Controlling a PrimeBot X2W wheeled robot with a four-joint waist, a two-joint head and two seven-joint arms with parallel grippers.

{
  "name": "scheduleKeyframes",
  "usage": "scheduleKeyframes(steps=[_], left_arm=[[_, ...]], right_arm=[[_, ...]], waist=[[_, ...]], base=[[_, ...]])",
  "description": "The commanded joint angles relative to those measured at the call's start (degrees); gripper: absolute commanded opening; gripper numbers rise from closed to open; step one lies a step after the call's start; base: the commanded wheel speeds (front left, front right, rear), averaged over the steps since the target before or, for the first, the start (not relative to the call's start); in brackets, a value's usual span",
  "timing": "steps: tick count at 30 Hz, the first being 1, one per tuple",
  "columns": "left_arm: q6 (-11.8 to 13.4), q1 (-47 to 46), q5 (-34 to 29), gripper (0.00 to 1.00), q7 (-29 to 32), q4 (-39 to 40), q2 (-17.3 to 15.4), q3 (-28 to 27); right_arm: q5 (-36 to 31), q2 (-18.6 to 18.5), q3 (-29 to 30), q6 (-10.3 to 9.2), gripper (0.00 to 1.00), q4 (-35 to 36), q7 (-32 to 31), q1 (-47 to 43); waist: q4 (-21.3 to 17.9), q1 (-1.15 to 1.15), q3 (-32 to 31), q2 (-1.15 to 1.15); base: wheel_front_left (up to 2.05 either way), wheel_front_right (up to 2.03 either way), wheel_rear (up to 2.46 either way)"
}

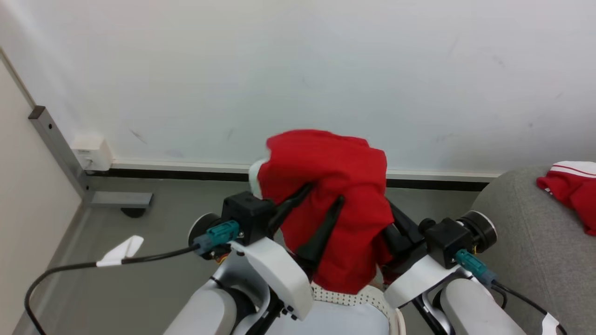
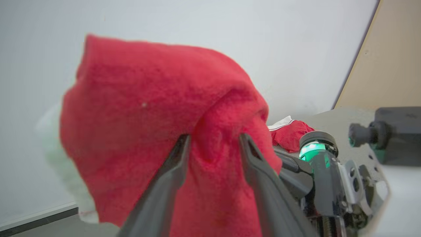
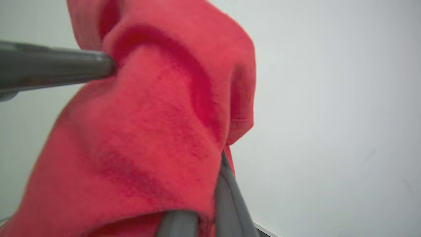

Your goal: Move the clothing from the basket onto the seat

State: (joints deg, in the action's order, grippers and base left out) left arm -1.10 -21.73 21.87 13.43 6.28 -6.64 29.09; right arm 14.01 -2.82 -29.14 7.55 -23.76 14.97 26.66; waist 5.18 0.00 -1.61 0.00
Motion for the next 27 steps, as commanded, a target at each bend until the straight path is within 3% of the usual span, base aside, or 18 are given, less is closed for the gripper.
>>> scheduleKeyframes(steps=[1, 14, 27], left_arm=[[0.19, 1.29, -0.75, 1.0, -0.57, -0.8, -0.83, -0.15], [0.21, 5.81, -0.36, 1.0, -5.16, -5.48, -1.17, 1.11], [-0.05, 3.27, -1.76, 1.0, -6.64, -5.67, -1.73, 1.79]], right_arm=[[0.03, -0.14, 1.1, -0.13, 0.0, 0.06, 0.26, 1.07], [-1.78, -0.23, 10.04, -0.13, 0.0, 2.62, 0.21, 0.77], [-0.81, -1.35, 12.11, -0.13, 0.0, 9.65, -1.96, -0.98]], waist=[[-0.6, 0.0, 0.26, 0.0], [-5.98, 0.0, 1.62, 0.0], [-17.07, 0.0, 6.66, 0.0]], base=[[0.0, 0.0, 0.0], [0.0, 0.0, 0.0], [0.0, 0.0, 0.0]])
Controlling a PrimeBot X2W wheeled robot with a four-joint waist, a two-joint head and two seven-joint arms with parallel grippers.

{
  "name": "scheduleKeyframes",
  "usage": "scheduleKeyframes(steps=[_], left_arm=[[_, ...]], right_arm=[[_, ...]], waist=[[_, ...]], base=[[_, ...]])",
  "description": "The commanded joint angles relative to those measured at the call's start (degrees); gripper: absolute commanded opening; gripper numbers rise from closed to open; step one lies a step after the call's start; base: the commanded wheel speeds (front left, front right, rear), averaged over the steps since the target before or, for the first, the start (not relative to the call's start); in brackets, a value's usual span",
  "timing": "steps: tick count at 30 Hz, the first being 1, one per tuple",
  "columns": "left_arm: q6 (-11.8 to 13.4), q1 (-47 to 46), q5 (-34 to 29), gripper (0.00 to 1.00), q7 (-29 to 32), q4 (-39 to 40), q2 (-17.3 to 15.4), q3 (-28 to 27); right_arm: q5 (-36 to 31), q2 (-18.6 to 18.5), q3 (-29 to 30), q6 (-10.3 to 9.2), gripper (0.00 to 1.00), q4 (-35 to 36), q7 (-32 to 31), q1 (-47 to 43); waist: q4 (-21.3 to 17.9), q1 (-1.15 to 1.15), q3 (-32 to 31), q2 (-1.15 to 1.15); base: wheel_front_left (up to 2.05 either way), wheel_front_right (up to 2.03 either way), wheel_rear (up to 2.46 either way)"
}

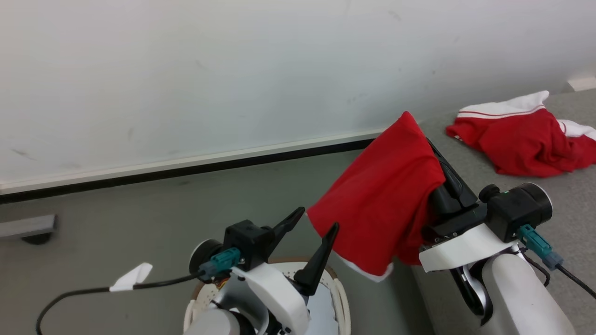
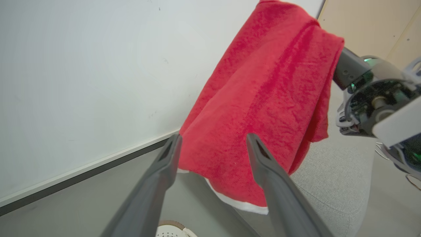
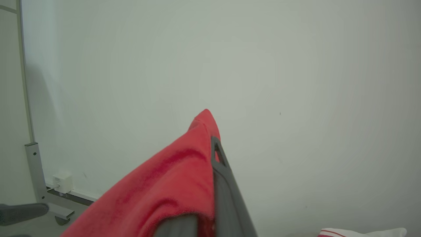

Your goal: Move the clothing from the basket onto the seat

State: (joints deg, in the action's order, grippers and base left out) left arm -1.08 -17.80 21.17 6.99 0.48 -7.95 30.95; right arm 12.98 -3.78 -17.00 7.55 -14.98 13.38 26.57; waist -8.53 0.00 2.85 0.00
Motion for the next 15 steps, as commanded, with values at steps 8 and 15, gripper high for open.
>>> scheduleKeyframes(steps=[8, 15], left_arm=[[-1.07, -3.8, -2.21, 1.0, -0.5, 1.33, -0.61, 1.27], [-3.18, -10.95, -4.95, 1.0, -0.52, 1.1, -0.17, 3.73]], right_arm=[[0.25, -1.45, 2.65, -0.13, 0.0, 7.1, -1.59, -2.51], [0.49, -2.97, 9.22, -0.13, 0.0, 11.58, -3.11, 0.33]], waist=[[-10.24, 0.0, 8.16, 0.0], [-10.19, 0.0, 18.49, 0.0]], base=[[0.0, 0.0, 0.0], [0.0, 0.0, 0.0]])
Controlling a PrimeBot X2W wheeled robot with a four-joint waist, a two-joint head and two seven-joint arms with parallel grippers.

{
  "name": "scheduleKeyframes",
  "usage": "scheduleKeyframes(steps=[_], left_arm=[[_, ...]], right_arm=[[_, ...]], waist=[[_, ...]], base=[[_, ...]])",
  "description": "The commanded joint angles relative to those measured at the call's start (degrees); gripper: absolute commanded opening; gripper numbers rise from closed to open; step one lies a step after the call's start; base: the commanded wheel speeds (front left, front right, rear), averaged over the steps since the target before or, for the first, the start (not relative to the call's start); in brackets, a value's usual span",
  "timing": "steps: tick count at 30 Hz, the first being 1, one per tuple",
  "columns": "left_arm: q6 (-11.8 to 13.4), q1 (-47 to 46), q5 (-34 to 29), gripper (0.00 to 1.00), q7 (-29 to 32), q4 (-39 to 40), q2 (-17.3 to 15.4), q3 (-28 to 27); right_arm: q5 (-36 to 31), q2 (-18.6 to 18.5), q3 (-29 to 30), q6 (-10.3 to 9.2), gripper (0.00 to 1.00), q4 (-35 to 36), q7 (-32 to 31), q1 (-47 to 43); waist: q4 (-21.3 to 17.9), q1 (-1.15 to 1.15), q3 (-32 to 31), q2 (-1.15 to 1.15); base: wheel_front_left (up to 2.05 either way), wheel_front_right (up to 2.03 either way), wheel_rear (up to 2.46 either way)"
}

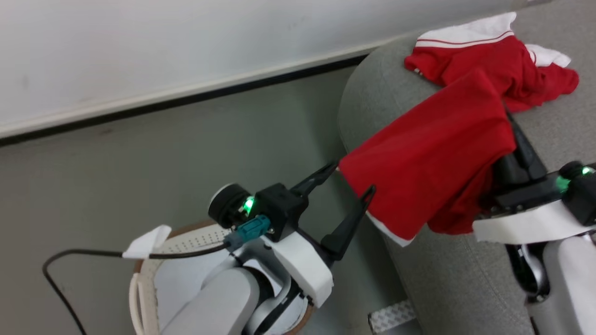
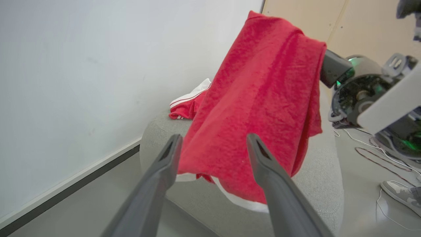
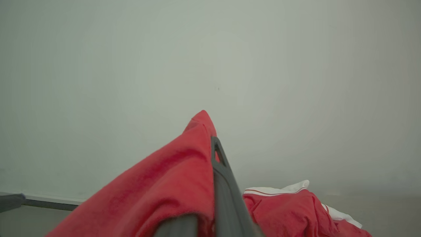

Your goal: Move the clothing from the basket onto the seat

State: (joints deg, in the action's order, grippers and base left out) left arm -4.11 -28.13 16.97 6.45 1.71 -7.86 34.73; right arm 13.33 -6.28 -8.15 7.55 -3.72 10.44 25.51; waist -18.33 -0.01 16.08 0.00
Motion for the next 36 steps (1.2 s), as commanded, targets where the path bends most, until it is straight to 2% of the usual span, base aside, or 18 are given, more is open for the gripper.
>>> scheduleKeyframes(steps=[1, 5, 8, 14, 17, 21, 24, 25, 26, 27, 30, 33, 36], left_arm=[[-0.49, -1.96, -1.27, 1.0, -0.06, -0.19, -0.21, 0.23], [-1.55, -7.64, -2.7, 1.0, -0.56, -0.33, -0.13, 1.68], [-1.98, -10.08, -2.94, 1.0, -1.31, -0.74, -0.16, 2.21], [-2.67, -15.12, -3.18, 1.0, -3.66, -2.19, 0.16, 3.48], [-2.82, -16.1, -3.06, 1.0, -5.29, -3.23, 0.47, 4.01], [-2.9, -16.33, -2.41, 1.0, -6.75, -4.88, 0.91, 5.01], [-2.7, -15.91, -1.9, 1.0, -7.86, -6.2, 1.18, 5.05], [-2.6, -15.61, -1.72, 1.0, -8.34, -6.55, 1.3, 5.09], [-2.48, -15.3, -1.57, 1.0, -8.72, -7.01, 1.34, 5.06], [-2.36, -15.03, -1.4, 1.0, -9.1, -7.48, 1.23, 4.9], [-1.41, -13.78, -0.65, 1.0, -10.06, -8.58, 0.37, 3.83], [-0.28, -12.04, -0.14, 1.0, -11.55, -9.45, -0.71, 2.58], [1.43, -9.12, 0.22, 1.0, -14.16, -10.59, -2.36, 0.88]], right_arm=[[-0.26, -1.37, 1.51, -0.13, 0.0, 0.75, -0.36, 2.67], [-1.98, -5.19, 7.1, -0.13, 0.0, 0.85, -1.75, 10.5], [-2.34, -7.25, 10.17, -0.14, 0.0, -0.2, -2.68, 15.05], [-4.06, -15.84, 20.42, -0.14, 0.0, -6.2, -5.56, 28.47], [-5.23, -18.59, 26.86, -0.13, 0.0, -11.54, -6.43, 33.44], [-9.79, -21.5, 35.14, -0.14, 0.0, -21.75, -7.83, 35.18], [-14.86, -20.95, 41.83, -0.13, 0.0, -29.49, -7.21, 32.58], [-16.71, -20.22, 43.79, -0.13, 0.22, -31.5, -6.41, 31.62], [-18.34, -19.64, 45.58, -0.14, 0.85, -33.37, -5.51, 30.72], [-20.04, -18.89, 47.18, -0.13, 1.0, -35.11, -4.6, 29.8], [-22.63, -15.86, 48.66, -0.13, 1.0, -38.59, -0.33, 27.55], [-23.28, -12.71, 46.71, -0.13, 1.0, -39.81, 2.79, 24.18], [-22.79, -9.77, 43.55, -0.14, 1.0, -38.15, 4.32, 20.25]], waist=[[0.03, 0.01, 7.14, 0.0], [2.12, 0.01, 14.82, 0.0], [3.33, 0.01, 17.98, 0.0], [7.09, 0.01, 24.06, 0.0], [8.73, 0.01, 25.18, 0.0], [10.92, 0.01, 25.75, 0.0], [12.26, 0.01, 25.46, 0.0], [12.57, 0.01, 25.2, 0.0], [12.83, 0.01, 24.86, 0.0], [12.89, 0.01, 24.48, 0.0], [12.42, 0.01, 22.99, 0.0], [11.3, 0.01, 20.44, 0.0], [10.1, 0.01, 16.78, 0.0]], base=[[0.0, 0.0, 0.0], [0.0, 0.0, 0.0], [0.0, 0.0, 0.0], [0.0, 0.0, 0.0], [0.0, 0.0, 0.0], [0.0, 0.0, 0.0], [0.0, 0.0, 0.0], [0.0, 0.0, 0.0], [0.0, 0.0, 0.0], [0.0, 0.0, 0.0], [0.0, 0.0, 0.0], [0.0, 0.0, 0.0], [0.0, 0.0, 0.0]])
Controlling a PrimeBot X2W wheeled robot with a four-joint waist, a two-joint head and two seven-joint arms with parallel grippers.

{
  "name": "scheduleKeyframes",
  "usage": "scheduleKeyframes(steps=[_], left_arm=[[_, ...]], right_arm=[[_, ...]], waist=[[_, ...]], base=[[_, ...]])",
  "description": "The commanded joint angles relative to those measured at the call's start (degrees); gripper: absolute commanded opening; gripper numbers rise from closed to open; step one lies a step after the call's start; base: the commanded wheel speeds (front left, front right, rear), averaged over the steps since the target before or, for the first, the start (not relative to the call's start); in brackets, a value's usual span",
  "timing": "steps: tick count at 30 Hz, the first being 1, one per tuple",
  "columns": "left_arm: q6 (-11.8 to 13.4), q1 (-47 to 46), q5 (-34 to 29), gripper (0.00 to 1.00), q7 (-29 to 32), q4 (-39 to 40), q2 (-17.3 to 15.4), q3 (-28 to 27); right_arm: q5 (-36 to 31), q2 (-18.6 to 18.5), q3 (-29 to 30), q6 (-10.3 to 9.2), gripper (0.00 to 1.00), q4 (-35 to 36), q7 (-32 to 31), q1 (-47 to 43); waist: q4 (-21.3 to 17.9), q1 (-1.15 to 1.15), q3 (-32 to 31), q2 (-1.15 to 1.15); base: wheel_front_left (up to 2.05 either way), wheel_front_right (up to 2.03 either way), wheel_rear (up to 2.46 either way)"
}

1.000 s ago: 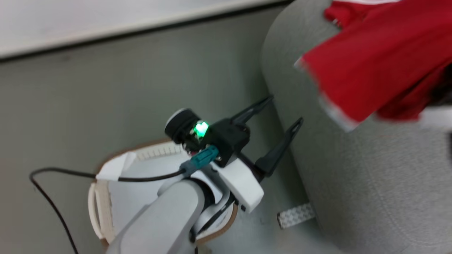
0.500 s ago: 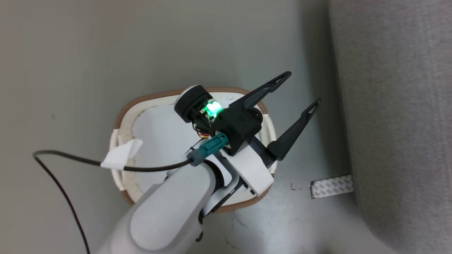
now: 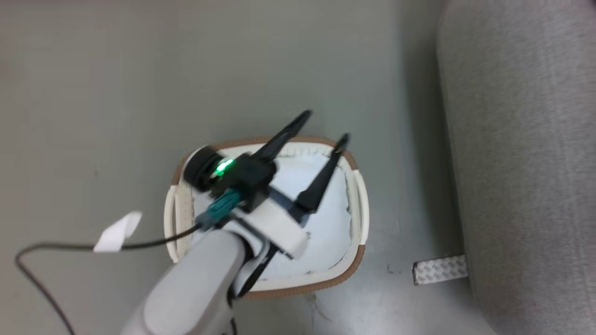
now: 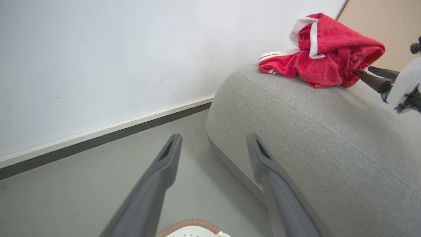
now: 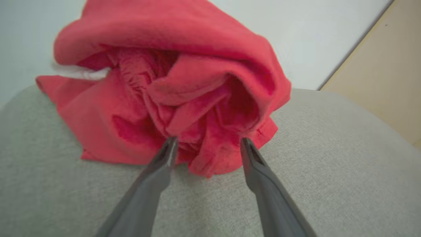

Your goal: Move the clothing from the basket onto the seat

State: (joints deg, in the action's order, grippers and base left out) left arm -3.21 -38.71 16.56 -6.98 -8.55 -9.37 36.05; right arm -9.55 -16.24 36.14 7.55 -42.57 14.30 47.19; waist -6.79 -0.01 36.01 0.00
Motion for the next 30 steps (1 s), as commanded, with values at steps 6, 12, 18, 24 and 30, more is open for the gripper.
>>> scheduleKeyframes(steps=[6, 12, 18, 24, 30], left_arm=[[5.86, 9.83, 1.31, 1.0, -6.12, -1.77, -3.92, -4.96], [10.47, 19.71, 3.2, 1.0, -8.16, -2.48, -5.22, -10.68], [13.16, 29.78, 1.82, 1.0, -8.15, 0.93, -3.85, -18.6], [11.88, 38.11, -0.71, 1.0, -8.16, 1.85, -1.77, -24.68], [10.37, 43.94, -2.74, 1.0, -8.17, 2.95, 0.72, -29.19]], right_arm=[[5.46, 6.26, -8.08, -0.13, 1.0, 11.8, 0.91, -13.24], [9.74, 9.85, -16.04, -0.14, 1.0, 24.71, 0.91, -27.37], [13.45, 12.4, -22.88, -0.14, 1.0, 32.25, 0.82, -38.61], [14.21, 13.26, -27.01, -0.14, 1.0, 34.6, 0.82, -45.58], [16.32, 13.29, -31.24, -0.13, 1.0, 32.83, 0.83, -49.59]], waist=[[-2.65, 0.01, -11.76, 0.0], [-0.86, 0.01, -20.19, 0.0], [2.09, 0.01, -26.84, 0.0], [3.76, 0.01, -32.07, 0.0], [4.66, 0.01, -35.92, 0.0]], base=[[0.0, 0.0, 0.0], [0.0, 0.0, 0.0], [0.0, 0.0, 0.0], [0.0, 0.0, 0.0], [0.0, 0.0, 0.0]])
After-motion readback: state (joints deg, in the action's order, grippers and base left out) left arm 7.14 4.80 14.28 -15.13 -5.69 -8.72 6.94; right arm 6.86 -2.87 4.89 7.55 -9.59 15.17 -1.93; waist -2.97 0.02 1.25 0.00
